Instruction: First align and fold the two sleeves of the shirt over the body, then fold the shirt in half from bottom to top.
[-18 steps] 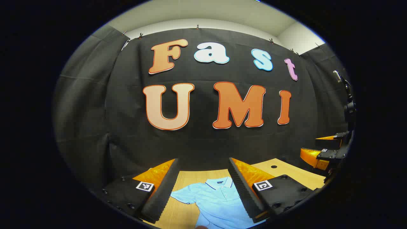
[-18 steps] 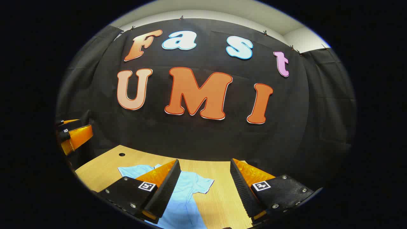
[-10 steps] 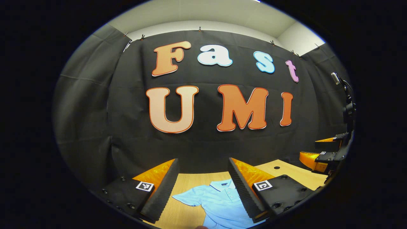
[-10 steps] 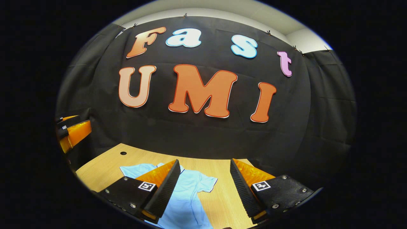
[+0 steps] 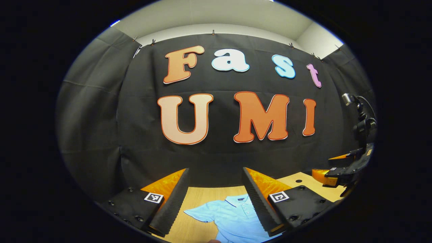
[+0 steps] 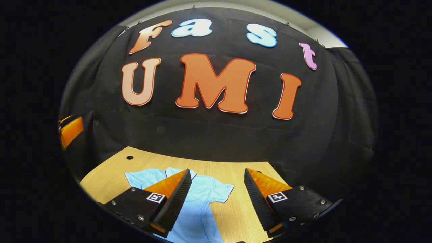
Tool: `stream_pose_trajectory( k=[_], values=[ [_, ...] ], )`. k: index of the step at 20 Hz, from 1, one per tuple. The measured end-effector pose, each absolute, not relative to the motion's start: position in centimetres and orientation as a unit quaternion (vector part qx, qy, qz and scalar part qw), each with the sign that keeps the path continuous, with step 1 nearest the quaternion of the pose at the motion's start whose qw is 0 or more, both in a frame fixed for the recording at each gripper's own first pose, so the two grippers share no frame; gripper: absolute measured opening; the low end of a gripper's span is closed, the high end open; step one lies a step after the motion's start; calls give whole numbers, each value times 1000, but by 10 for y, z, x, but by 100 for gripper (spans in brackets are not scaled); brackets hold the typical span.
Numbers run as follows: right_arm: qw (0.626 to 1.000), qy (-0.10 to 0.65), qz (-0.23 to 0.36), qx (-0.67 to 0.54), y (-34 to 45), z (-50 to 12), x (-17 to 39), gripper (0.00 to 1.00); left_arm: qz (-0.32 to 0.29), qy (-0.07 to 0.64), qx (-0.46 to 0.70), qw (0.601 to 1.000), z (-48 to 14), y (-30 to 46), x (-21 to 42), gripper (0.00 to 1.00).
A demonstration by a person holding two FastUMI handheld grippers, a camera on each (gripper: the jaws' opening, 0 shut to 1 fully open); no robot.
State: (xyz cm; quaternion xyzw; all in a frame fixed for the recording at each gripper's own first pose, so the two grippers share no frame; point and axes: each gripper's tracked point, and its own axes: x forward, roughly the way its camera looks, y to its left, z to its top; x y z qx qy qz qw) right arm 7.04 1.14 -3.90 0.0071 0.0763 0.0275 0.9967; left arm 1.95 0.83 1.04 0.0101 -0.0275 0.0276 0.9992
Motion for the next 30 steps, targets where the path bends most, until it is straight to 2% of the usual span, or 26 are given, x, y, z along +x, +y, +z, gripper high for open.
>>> stream_pose_trajectory(
  k=[6,10,16,21,30],
  values=[
    [984,169,48,11,4,-92,137,95,60,-23,27,998,9,0,30,98],
    [969,245,42,-4,-10,-140,175,95,83,-9,36,996,5,-3,36,98],
    [936,345,62,6,-13,-196,215,95,159,21,37,986,-6,11,28,99],
    [909,410,76,8,-10,-242,246,94,195,54,46,978,-20,9,22,99],
    [851,519,73,33,2,-328,263,81,218,92,71,969,-35,-5,14,100]
  ],
)
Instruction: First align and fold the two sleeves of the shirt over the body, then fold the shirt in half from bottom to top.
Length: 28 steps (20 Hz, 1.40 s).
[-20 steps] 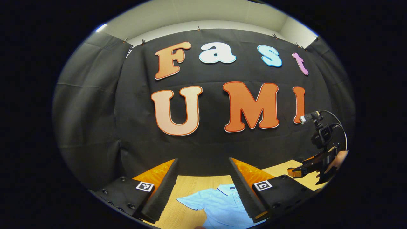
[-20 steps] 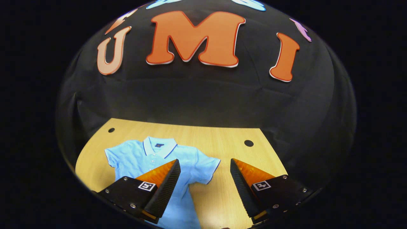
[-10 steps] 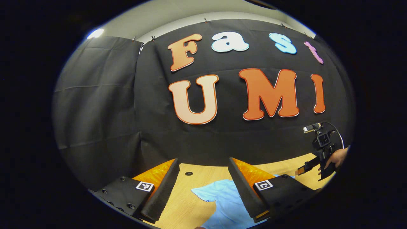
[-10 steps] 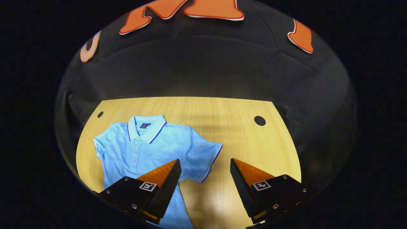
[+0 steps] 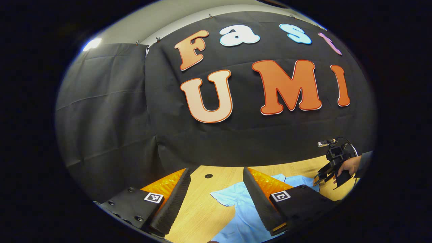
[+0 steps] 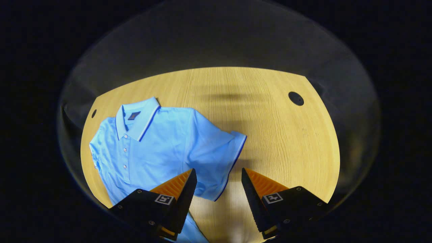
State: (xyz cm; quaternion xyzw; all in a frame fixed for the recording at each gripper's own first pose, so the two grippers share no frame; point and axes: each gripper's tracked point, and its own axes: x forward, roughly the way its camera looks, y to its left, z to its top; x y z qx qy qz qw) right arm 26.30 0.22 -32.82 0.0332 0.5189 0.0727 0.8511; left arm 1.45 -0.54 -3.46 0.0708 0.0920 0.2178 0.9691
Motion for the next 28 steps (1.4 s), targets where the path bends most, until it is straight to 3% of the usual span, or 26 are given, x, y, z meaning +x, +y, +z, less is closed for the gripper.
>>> stream_pose_trajectory(
  k=[1,2,4,10,11,12,13,18,28],
  values=[
    [846,527,69,38,3,-333,263,75,218,96,71,969,-36,-6,15,100],
    [845,530,66,37,3,-338,266,80,220,98,71,968,-37,-7,14,100],
    [842,535,62,30,2,-346,268,80,224,100,71,967,-38,-9,14,100],
    [843,533,67,25,13,-354,273,54,228,106,85,964,-39,-19,9,100],
    [846,527,72,25,15,-351,274,34,228,108,87,964,-39,-21,8,100],
    [846,527,75,26,16,-350,273,28,228,108,89,964,-40,-22,8,100],
    [845,528,77,34,17,-350,274,11,226,109,89,964,-40,-24,10,100],
    [837,509,113,166,48,-319,286,5,217,129,78,964,-57,-25,12,100],
    [842,470,196,179,129,-274,283,5,219,168,40,960,-92,22,32,100]
  ],
)
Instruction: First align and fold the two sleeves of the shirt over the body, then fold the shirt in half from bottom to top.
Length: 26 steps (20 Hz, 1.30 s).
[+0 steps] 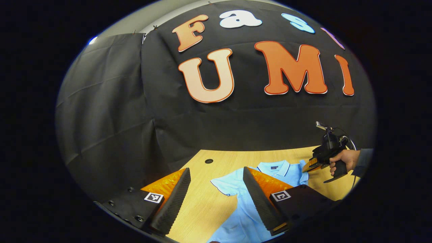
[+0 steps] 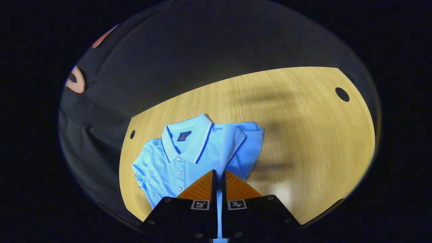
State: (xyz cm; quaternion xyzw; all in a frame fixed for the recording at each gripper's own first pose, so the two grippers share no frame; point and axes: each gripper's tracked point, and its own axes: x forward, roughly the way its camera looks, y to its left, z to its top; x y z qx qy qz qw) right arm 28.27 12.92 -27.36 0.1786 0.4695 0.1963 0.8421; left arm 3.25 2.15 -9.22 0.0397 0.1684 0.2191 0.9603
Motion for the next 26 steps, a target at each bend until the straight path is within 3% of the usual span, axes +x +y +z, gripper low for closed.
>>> stream_pose_trajectory(
  k=[4,6,11,13,15,17,21,26],
  values=[
    [845,464,197,177,151,-270,278,5,194,185,0,963,-116,46,56,100],
    [846,457,202,186,166,-263,276,10,167,194,-23,966,-129,56,71,100],
    [877,418,168,165,155,-236,267,57,98,270,-71,955,-190,90,118,100],
    [887,405,151,160,145,-226,257,67,80,305,-82,945,-218,102,136,98],
    [896,394,133,158,133,-219,245,67,66,348,-98,930,-245,110,150,97],
    [904,381,117,155,120,-215,231,80,74,401,-97,908,-275,124,156,97],
    [916,365,79,144,92,-217,199,87,67,459,-105,880,-318,130,168,98],
    [929,338,40,147,52,-216,163,89,70,510,-115,850,-361,135,182,98]
  ],
)
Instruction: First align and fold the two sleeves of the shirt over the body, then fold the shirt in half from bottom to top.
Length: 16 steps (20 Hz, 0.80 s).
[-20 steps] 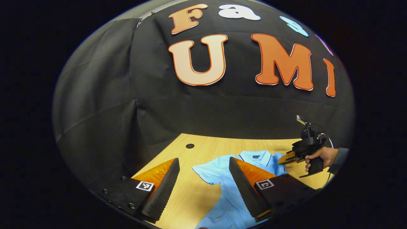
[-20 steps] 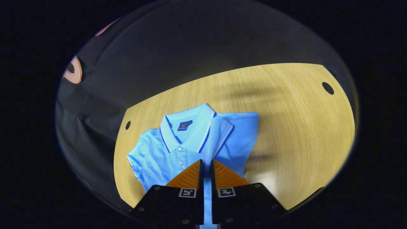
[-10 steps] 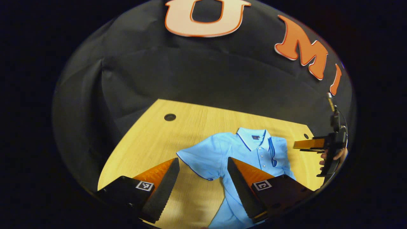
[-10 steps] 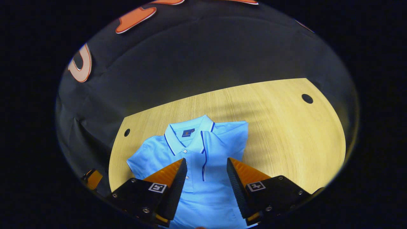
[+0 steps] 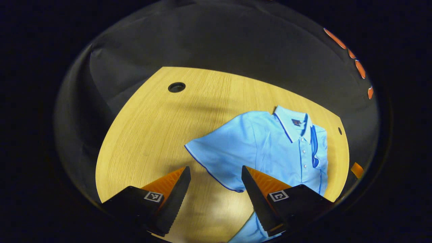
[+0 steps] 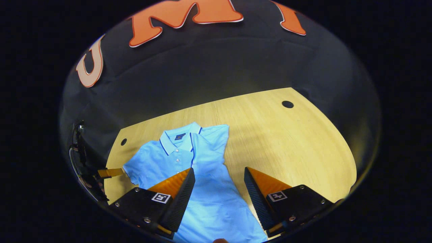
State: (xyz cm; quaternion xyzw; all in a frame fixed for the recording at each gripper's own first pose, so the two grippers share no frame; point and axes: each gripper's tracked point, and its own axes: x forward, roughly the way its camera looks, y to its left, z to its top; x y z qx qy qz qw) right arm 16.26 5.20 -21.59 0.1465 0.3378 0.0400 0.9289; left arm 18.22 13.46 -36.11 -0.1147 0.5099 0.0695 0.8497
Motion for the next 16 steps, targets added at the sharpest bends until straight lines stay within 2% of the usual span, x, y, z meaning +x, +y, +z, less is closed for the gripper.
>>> stream_pose_trajectory(
  k=[7,9,12,14,15,16],
  values=[
    [943,305,2,131,-1,-212,110,89,94,566,-81,815,-399,139,195,97],
    [943,307,1,129,-8,-215,93,89,100,575,-80,808,-404,134,196,90],
    [942,318,4,111,-16,-226,69,90,100,555,-79,822,-404,127,210,63],
    [941,322,-1,108,-21,-231,58,91,98,549,-79,826,-405,121,215,24],
    [939,324,-7,113,-23,-233,52,92,93,547,-78,828,-403,119,216,14],
    [938,325,-12,118,-26,-236,48,92,85,544,-84,830,-402,115,217,10]
  ],
)
